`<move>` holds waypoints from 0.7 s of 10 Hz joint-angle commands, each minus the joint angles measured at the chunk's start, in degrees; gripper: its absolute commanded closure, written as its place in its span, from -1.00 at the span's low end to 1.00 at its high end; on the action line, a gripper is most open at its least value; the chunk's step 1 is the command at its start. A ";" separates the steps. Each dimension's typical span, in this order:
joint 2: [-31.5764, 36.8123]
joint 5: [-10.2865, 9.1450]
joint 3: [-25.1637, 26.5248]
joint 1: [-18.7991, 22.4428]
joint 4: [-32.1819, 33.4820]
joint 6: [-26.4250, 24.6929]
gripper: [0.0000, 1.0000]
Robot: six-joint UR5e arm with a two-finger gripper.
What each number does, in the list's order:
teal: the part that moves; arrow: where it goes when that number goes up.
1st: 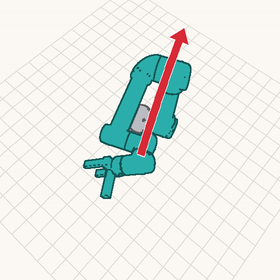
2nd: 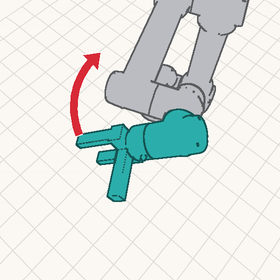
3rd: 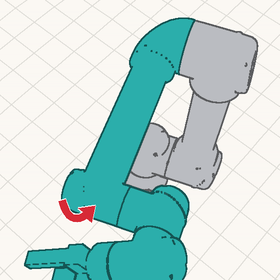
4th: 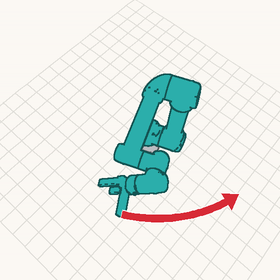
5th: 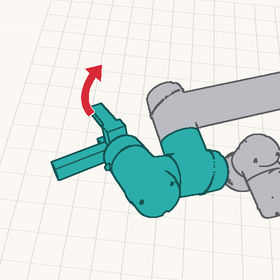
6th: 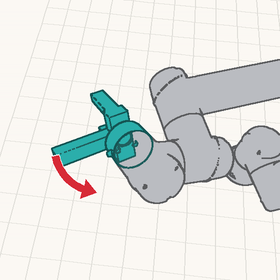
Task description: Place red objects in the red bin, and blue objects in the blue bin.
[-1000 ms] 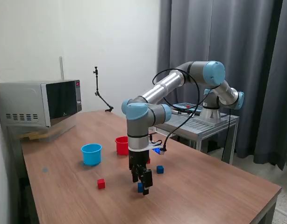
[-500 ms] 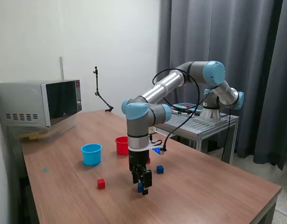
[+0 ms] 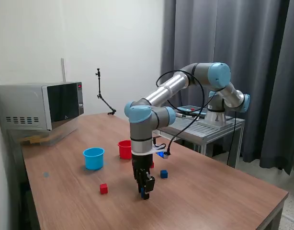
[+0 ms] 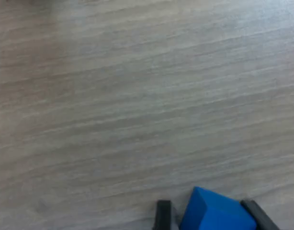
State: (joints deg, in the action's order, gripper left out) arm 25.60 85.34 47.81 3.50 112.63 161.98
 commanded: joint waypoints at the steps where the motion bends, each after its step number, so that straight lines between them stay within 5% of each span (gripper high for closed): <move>1: -0.02 0.01 -0.09 0.01 -0.04 0.00 1.00; 7: 2.96 0.62 0.17 -0.16 -0.04 0.09 1.00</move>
State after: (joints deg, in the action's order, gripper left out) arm 27.72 85.85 47.80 3.37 112.59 162.06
